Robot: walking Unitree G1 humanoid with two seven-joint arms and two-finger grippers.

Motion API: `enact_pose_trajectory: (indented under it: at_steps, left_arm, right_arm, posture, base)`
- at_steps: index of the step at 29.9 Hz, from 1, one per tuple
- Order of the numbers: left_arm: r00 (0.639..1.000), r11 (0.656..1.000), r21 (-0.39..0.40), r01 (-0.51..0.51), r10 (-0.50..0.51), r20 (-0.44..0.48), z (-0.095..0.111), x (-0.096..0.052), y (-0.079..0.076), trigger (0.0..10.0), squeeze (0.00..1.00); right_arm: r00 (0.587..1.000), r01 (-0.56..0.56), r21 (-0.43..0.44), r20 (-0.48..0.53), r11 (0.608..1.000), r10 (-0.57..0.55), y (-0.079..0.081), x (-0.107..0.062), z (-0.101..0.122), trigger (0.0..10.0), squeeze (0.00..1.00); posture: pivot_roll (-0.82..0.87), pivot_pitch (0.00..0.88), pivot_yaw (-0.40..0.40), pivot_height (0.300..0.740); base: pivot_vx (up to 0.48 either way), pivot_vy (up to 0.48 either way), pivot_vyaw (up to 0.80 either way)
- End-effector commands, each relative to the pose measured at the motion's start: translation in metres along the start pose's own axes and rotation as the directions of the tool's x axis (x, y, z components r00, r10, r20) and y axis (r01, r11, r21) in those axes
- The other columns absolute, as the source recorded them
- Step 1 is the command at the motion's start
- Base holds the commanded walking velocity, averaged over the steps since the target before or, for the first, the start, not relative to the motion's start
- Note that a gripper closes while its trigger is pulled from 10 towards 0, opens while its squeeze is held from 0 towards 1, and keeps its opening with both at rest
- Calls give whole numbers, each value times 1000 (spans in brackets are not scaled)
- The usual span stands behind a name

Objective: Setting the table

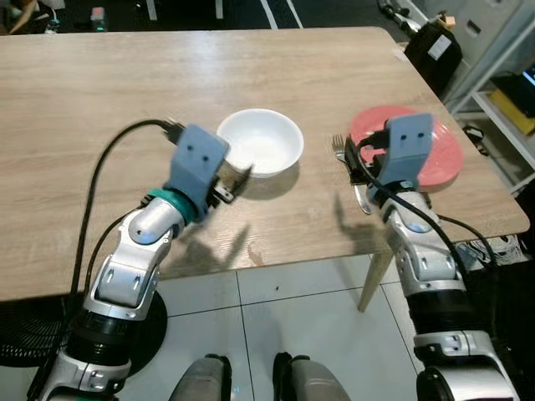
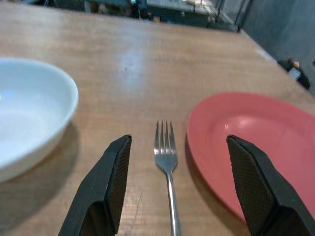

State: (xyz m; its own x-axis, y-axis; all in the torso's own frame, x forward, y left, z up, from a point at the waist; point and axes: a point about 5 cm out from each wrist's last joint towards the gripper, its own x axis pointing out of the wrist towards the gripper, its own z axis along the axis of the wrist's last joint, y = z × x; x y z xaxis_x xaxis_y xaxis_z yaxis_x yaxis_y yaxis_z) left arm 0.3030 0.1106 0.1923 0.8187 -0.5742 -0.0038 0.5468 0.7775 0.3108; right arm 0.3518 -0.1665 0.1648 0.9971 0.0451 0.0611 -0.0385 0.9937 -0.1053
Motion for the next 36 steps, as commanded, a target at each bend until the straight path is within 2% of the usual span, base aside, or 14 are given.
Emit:
enact_pose_trajectory:
  at_steps: [1, 2, 3, 7, 9, 12, 16, 20, 24, 26, 31, 33, 34, 36]
  left_arm:
    - [999, 999, -5, 38, -38, -11, -1, 0, -6, 10000, 0]
    - [999, 999, -5, 38, -38, -11, -1, 0, -6, 10000, 0]
    - [998, 997, 58, 57, -56, -24, -2, -3, -8, 10000, 0]
    - [997, 991, 116, 65, -60, -46, -3, -14, -7, 10000, 0]
    - [997, 991, 116, 65, -60, -46, -3, -14, -7, 10000, 0]
    - [998, 992, 120, 50, -45, -44, 1, -27, -2, 10000, 0]
    - [998, 992, 119, 46, -42, -35, 5, -32, 1, 10000, 0]
    - [998, 995, 82, 57, -56, -18, 22, -45, 13, 10000, 0]
    - [997, 995, 64, 73, -73, -6, 29, -48, 18, 10000, 0]
    - [994, 993, 32, 112, -113, 10, 40, -53, 26, 10000, 0]
    - [986, 986, 5, 167, -167, 11, 47, -57, 31, 10000, 0]
    - [975, 975, 26, 223, -222, -22, 47, -61, 33, 10000, 0]
    - [956, 956, 60, 288, -283, -78, 47, -68, 35, 10000, 0]
    - [950, 950, 73, 305, -298, -98, 46, -70, 36, 10000, 0]
  right_arm:
    - [1000, 8, 12, -18, 1000, -8, -1, 1, -3, 10000, 0]
    - [1000, 8, 12, -18, 1000, -8, -1, 1, -3, 10000, 0]
    - [999, -4, 29, -34, 1000, 5, 1, 3, -6, 10000, 0]
    - [997, -29, 53, -68, 998, 33, 7, 9, -11, 10000, 0]
    - [997, -29, 53, -68, 998, 33, 7, 9, -11, 10000, 0]
    - [993, -50, 53, -101, 997, 56, 7, 15, -15, 10000, 0]
    - [991, -61, 41, -114, 997, 65, 5, 17, -16, 10000, 0]
    - [989, -61, 6, -133, 998, 62, -6, 22, -16, 10000, 0]
    - [989, -57, 6, -136, 998, 57, -10, 23, -15, 10000, 0]
    - [987, -51, 8, -150, 999, 52, -16, 21, -18, 10000, 0]
    - [984, -51, 21, -169, 998, 54, -18, 19, -23, 10000, 0]
    - [982, -47, 36, -181, 998, 53, -20, 18, -26, 10000, 0]
    - [980, -44, 51, -191, 998, 53, -22, 17, -30, 10000, 0]
    - [979, -42, 62, -195, 997, 53, -22, 17, -31, 10000, 0]
  posture:
    - [117, 76, -17, 740]
    - [117, 76, -17, 740]
    - [121, 83, -19, 740]
    - [147, 116, -29, 740]
    - [147, 116, -29, 740]
    - [166, 143, -31, 740]
    - [172, 154, -30, 740]
    - [180, 177, -25, 740]
    - [180, 184, -21, 740]
    - [180, 194, -10, 740]
    - [180, 198, -5, 740]
    - [181, 201, 3, 740]
    - [181, 201, 7, 740]
    - [180, 201, 8, 740]
  base:
    - [0, 0, 0]
    - [0, 0, 0]
    - [0, 0, 0]
    - [0, 0, 0]
    - [0, 0, 0]
    - [0, 0, 0]
    - [0, 0, 0]
    - [0, 0, 0]
    - [0, 0, 0]
    - [0, 0, 0]
    - [0, 0, 0]
    - [0, 0, 0]
    - [0, 0, 0]
    - [0, 0, 0]
